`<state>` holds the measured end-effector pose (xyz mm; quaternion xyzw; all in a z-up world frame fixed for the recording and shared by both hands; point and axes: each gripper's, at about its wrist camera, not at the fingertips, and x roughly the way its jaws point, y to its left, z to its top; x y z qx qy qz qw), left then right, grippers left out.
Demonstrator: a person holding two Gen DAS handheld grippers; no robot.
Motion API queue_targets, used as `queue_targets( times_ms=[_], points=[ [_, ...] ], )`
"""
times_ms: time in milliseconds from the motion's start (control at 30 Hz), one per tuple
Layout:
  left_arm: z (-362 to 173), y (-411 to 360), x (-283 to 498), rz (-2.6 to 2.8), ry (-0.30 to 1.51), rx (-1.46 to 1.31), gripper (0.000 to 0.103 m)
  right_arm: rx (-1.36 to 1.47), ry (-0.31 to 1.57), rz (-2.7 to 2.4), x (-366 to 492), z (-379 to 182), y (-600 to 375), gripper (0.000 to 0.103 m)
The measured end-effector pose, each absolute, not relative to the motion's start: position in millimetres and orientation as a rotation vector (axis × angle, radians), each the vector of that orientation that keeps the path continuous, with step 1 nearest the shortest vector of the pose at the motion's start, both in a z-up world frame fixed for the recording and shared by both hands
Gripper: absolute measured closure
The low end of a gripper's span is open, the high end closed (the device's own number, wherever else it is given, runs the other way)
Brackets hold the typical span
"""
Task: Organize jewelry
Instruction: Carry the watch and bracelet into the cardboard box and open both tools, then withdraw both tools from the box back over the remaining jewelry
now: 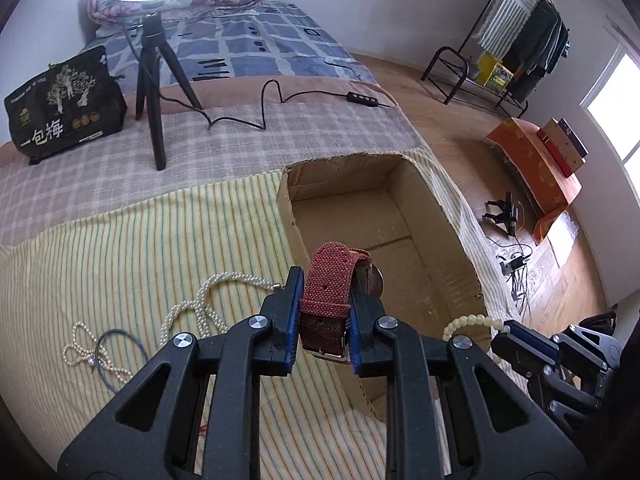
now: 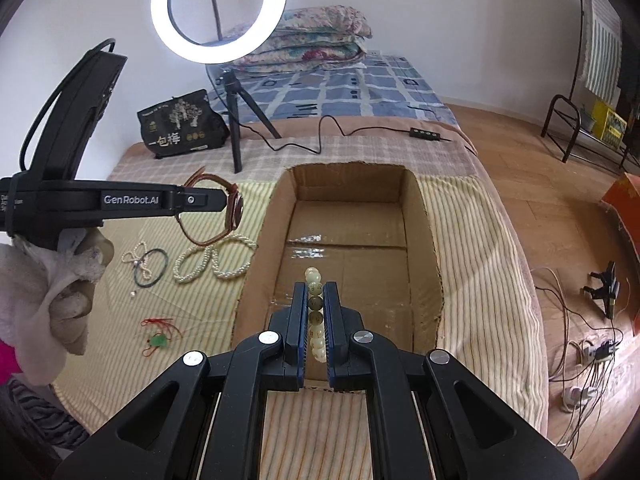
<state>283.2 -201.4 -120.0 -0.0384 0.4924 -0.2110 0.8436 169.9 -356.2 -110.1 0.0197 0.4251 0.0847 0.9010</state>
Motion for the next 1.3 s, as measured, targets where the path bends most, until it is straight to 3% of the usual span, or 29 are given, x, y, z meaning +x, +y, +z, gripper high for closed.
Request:
queue_targets(
  times_ms=[767,867,933,1100,1300],
  points=[
    [-140,-247,304,-0.427,1.029,0.019,0.082,0.012,0.919,0.11,176,-129,-370,0.096],
    [-138,-245,303,-0.433,1.009,0.021,0.064,-0.005,0.914,0.1,175,-128,-367,0.088],
    [-134,-244,301,-0.428,0.986,0.033,0.064,-0.009,0.906,0.1,174,-127,-366,0.079],
    [-126,-236,297,-0.426,0.966,0.035,0.064,-0.024,0.896,0.085,174,-124,-363,0.069],
    [-113,-215,291,-0.415,0.946,0.024,0.064,-0.05,0.871,0.082,170,-116,-353,0.065]
  ],
)
